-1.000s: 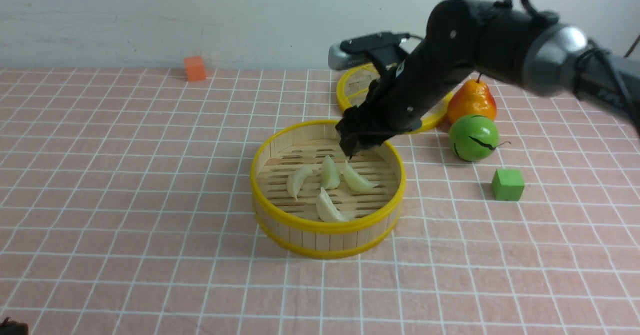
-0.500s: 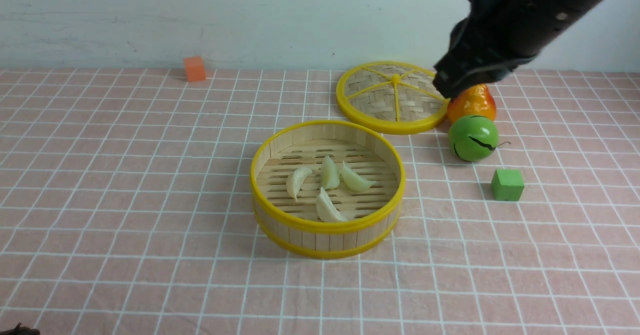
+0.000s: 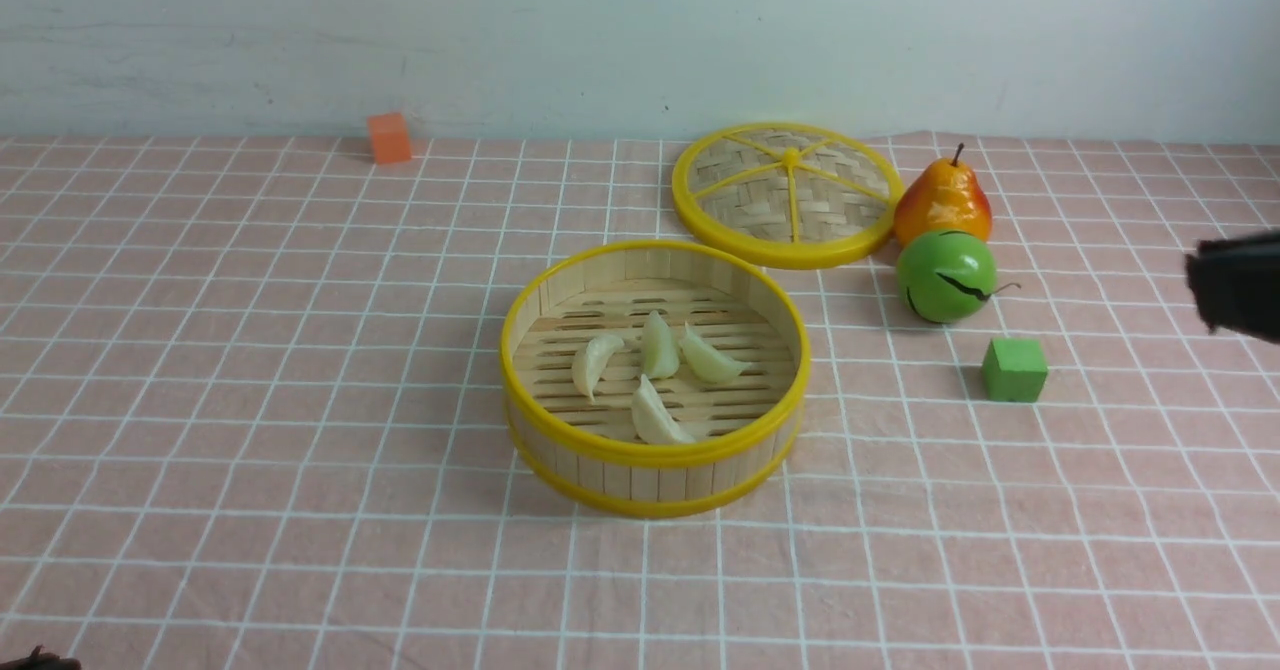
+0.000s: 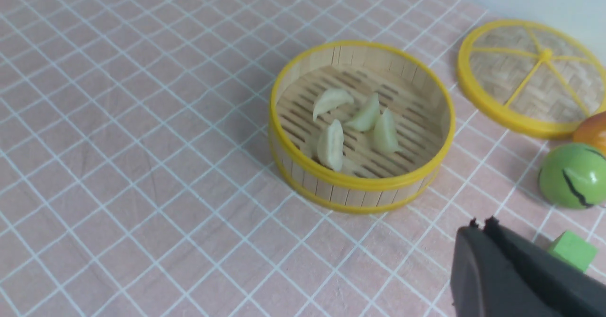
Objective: Put the dumplings into the steamer on the table with the pink tablecloth.
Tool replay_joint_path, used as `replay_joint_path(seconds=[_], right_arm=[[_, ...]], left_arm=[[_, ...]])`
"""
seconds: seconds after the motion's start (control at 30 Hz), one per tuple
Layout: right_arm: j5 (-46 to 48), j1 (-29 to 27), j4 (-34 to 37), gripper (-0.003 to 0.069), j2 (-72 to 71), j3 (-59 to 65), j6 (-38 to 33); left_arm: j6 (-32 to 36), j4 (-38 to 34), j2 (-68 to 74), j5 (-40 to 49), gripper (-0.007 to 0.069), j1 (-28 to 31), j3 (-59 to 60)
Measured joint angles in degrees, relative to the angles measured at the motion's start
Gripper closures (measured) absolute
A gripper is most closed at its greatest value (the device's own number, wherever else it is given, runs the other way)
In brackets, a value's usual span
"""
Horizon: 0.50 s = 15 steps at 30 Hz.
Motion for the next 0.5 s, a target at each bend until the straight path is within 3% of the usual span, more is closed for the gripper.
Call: replay_joint_path(seconds=[0.2, 0.5], right_arm=[[-2.2, 0.0, 0.0, 0.0667, -13.4, 7.9, 0.0], [1.8, 0.0, 0.1, 0.0659, -25.3, 11.3, 0.0]], left_arm=[[0.0, 0.0, 0.0, 0.0, 0.0588, 0.0, 0.0], [0.0, 0.1, 0.0, 0.1, 0.0586, 0.0, 0.0]])
